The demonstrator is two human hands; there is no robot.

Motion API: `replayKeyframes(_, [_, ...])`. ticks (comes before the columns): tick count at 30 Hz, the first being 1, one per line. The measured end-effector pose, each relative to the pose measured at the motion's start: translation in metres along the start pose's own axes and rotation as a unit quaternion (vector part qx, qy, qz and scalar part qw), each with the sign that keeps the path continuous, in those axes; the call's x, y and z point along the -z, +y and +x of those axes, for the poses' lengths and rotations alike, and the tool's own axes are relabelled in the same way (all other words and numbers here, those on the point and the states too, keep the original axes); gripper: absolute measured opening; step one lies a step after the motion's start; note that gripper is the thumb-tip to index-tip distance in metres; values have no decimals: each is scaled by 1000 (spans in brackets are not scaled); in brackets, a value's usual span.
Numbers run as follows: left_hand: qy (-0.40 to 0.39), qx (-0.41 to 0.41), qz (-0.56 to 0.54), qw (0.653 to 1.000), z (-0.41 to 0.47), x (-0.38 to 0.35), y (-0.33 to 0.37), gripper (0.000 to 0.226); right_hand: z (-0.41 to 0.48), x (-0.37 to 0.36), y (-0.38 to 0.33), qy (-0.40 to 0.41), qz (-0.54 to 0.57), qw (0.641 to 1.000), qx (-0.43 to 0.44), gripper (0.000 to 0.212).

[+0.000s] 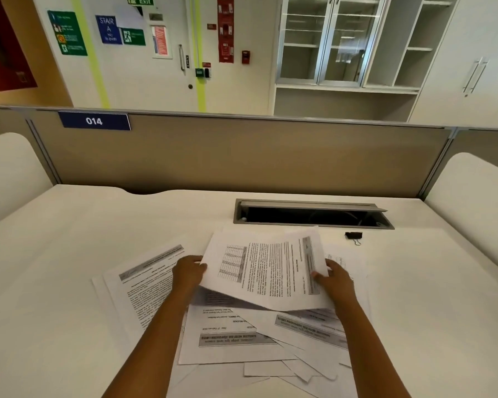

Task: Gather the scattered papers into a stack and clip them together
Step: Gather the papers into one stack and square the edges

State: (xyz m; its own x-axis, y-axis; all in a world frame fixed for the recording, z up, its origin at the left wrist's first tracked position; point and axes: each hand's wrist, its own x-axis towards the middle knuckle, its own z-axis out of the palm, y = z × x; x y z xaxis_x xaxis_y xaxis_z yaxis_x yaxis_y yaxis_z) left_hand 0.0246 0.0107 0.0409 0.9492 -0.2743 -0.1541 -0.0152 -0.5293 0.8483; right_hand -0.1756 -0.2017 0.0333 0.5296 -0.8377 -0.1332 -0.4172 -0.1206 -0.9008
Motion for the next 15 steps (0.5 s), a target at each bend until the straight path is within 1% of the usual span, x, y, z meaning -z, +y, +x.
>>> replayKeyframes(3, [18, -57, -112, 992, -7, 6, 15, 32, -4, 11, -16, 43, 48, 995, 73, 40])
replayKeyframes(5, [25, -91, -197, 976, -12, 9, 24, 31, -8, 16, -28, 55, 128, 984, 112, 37])
replayKeyframes(7, [7, -111, -241, 964, -16, 10, 31, 32, -12, 19, -36, 42, 213, 969, 119, 34])
replayKeyframes(9, [-11, -118, -238, 964, -20, 10, 35, 37, -13, 18, -38, 30, 226, 966, 125, 27])
replayKeyframes(12, [-24, -139, -194, 971, -22, 7, 30, 38, -12, 11, -27, 16, 188, 975, 114, 17])
replayKeyframes(13, [-32, -139, -188, 972, -22, 7, 28, 38, -12, 9, -25, 10, 177, 979, 104, 18])
replayKeyframes(15, [-54, -126, -195, 971, -21, 7, 25, 39, -11, 7, -20, 1, 160, 983, 91, 27])
